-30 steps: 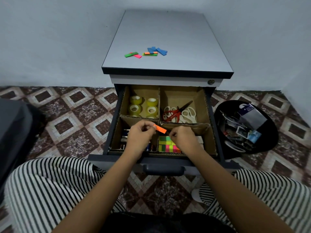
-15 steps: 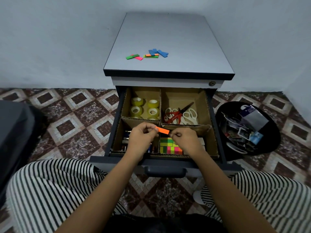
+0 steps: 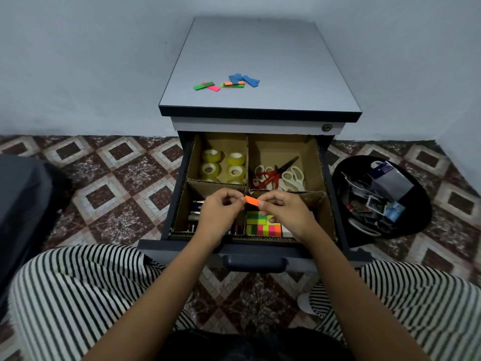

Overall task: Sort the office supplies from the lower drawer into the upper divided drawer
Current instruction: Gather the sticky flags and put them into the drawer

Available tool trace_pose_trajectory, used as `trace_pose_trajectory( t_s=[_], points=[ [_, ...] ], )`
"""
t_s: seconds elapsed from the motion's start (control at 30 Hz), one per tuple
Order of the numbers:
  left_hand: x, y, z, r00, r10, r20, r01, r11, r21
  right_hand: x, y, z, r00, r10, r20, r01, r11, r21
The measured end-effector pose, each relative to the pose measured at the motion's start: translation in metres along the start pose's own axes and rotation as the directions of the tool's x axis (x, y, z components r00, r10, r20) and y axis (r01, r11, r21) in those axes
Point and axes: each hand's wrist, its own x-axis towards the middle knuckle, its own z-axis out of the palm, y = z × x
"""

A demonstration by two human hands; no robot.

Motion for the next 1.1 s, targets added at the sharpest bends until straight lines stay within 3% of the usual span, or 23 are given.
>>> trace_pose_trajectory(
  t_s=[0.1, 0.23, 0.4, 0.77, 1.1],
  points=[
    [0.001, 0.0, 0.0, 1.0, -0.017, -0.02, 0.018, 1.0, 0.008, 0.001, 0.006, -0.003, 0.996, 0.048, -0.081, -0.052, 0.997, -0.055],
    [0.001, -0.002, 0.0, 0.999, -0.042, 0.006, 0.042, 0.996, 0.074, 0.004, 0.014, -0.002, 0.983, 0.041, -0.177, -0.1, 0.935, -0.34],
    [0.003, -0.004, 0.002, 0.998, -0.054, 0.035, 0.048, 0.986, 0.161, 0.012, 0.019, 0.004, 0.991, 0.023, -0.133, -0.09, 0.85, -0.519],
    [0.008, -0.01, 0.001, 0.997, -0.05, 0.065, 0.034, 0.975, 0.22, 0.018, 0.015, 0.009, 0.991, -0.051, -0.128, -0.044, 0.764, -0.644],
    [0.008, -0.011, 0.0, 0.997, -0.039, 0.062, 0.024, 0.974, 0.226, 0.027, 0.02, 0.018, 0.993, 0.046, -0.111, -0.116, 0.623, -0.773]
  ],
)
